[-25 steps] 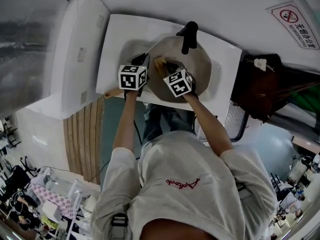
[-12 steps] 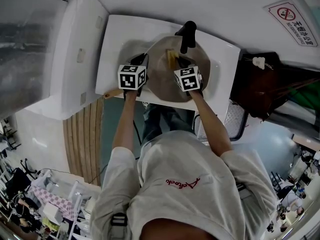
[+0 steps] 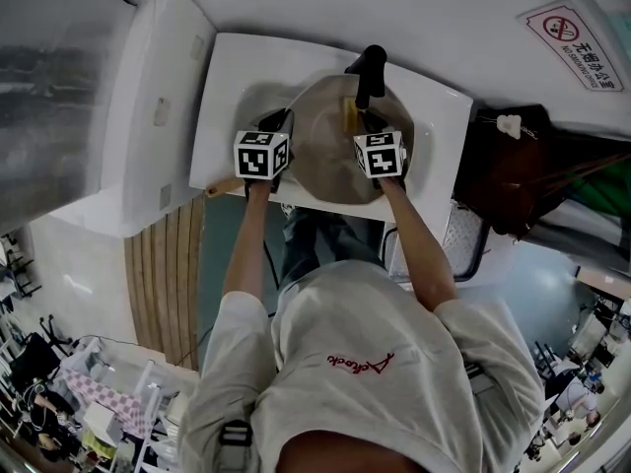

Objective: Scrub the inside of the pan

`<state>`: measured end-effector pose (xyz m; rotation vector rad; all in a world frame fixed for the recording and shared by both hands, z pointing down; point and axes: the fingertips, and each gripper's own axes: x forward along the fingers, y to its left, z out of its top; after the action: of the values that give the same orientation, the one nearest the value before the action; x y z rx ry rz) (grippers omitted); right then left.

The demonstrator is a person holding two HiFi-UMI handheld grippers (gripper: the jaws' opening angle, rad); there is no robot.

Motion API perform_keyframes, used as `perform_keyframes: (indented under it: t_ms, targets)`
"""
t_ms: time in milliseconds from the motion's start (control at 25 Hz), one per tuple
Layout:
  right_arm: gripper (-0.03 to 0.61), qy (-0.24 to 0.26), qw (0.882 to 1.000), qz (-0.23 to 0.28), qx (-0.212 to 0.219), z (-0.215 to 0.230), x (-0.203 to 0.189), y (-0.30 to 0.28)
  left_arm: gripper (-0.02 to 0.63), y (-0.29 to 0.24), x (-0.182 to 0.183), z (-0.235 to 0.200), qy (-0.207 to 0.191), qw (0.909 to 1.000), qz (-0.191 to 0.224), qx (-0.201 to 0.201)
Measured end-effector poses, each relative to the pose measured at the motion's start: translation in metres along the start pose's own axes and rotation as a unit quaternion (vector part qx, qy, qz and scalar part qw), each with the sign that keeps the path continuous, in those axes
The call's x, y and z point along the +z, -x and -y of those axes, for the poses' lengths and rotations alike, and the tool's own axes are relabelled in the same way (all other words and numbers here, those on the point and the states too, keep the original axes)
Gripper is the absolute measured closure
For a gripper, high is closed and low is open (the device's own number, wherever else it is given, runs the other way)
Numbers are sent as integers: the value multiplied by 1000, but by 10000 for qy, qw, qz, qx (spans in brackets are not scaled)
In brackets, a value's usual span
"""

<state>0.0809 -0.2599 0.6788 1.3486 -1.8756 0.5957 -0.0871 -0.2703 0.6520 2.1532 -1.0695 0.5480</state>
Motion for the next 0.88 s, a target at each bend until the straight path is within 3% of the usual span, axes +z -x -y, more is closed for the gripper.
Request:
perform_keyframes:
  t_ms: [160, 360, 600, 800, 880]
  targets:
    - [549, 128, 9998, 91, 98, -4, 4, 3, 585, 1, 2, 0, -62, 10000, 55, 48]
    - [549, 524, 9972, 261, 461, -32, 7, 8, 453, 11, 10, -3, -26, 9989, 439, 174]
    - [549, 884, 9916, 456, 824, -64, 18, 20, 442, 30, 4, -12, 10, 9974, 572, 439]
    - [549, 935, 9865, 765, 1103, -83, 27, 33, 443, 47, 14, -22, -324, 9930, 820, 780]
    - [549, 924, 9848, 918, 1147, -85, 32, 38, 484, 59, 23, -25, -455, 9878, 1089, 1013]
